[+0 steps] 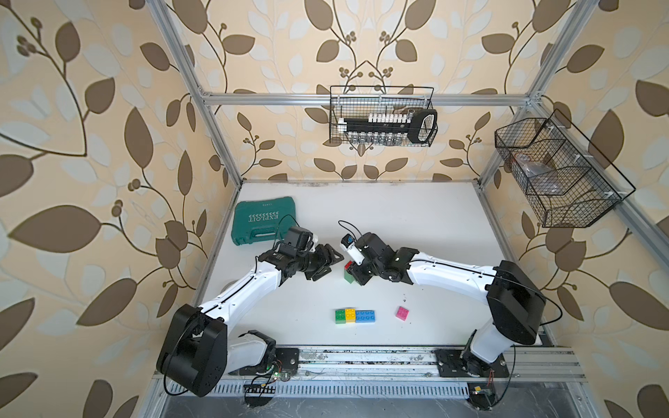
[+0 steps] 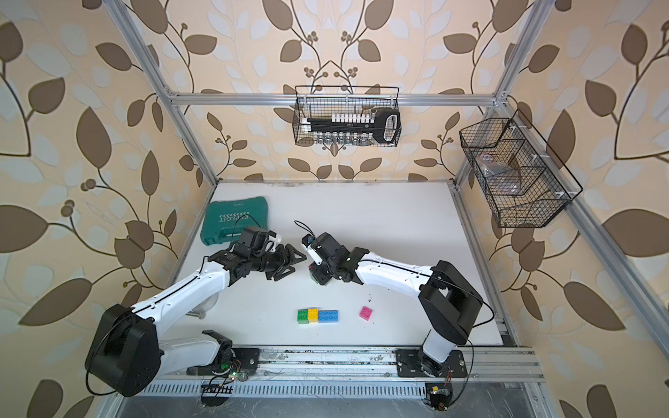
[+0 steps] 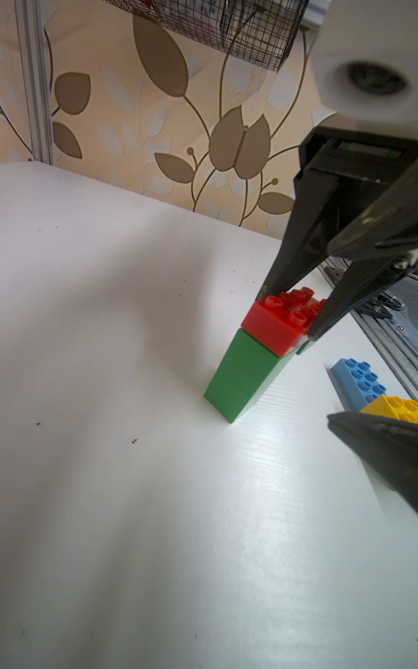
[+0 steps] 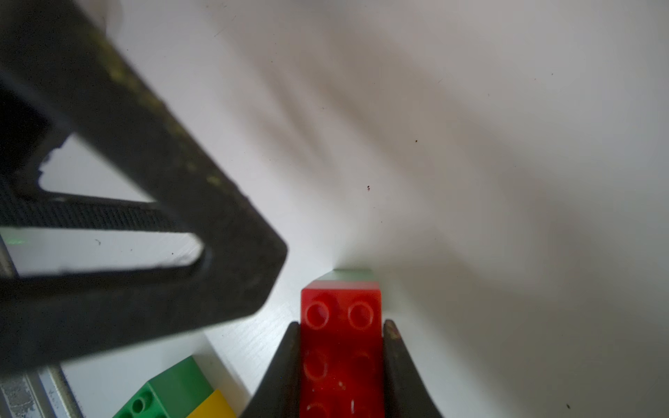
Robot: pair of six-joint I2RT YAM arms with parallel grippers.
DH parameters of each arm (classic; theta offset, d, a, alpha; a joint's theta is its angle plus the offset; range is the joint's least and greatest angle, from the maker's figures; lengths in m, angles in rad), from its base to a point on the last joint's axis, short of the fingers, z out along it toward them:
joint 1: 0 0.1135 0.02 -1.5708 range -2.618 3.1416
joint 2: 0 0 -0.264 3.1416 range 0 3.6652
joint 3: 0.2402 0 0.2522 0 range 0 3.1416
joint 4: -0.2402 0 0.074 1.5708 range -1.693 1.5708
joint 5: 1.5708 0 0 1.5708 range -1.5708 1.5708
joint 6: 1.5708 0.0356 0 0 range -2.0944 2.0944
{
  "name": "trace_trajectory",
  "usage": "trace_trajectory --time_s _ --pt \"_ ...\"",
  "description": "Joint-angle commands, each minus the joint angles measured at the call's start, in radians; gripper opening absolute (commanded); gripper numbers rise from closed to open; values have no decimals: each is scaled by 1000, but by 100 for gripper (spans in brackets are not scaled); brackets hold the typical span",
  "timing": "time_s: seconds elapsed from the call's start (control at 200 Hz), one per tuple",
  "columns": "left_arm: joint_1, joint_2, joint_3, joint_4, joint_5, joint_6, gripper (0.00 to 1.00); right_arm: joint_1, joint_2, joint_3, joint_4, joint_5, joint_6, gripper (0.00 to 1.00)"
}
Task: Assemble the letter r with lego
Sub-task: Assemble the lego brick with the lego brick.
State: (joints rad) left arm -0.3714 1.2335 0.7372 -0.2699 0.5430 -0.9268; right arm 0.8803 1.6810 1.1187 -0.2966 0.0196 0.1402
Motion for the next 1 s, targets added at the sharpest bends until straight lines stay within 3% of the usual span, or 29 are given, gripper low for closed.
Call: trace_trajectory --time_s 0.0,0.375,0.545,0.995 --pt "9 1 -12 21 11 3 69 -9 84 5 -225 -6 41 0" --pt "9 22 -42 54 22 -3 68 -74 175 119 -383 -94 47 0" --pt "9 39 -39 115 73 22 68 -72 181 146 -390 -154 -4 0" --pt "9 132 8 103 109 99 65 -33 176 175 -404 -170 -82 0"
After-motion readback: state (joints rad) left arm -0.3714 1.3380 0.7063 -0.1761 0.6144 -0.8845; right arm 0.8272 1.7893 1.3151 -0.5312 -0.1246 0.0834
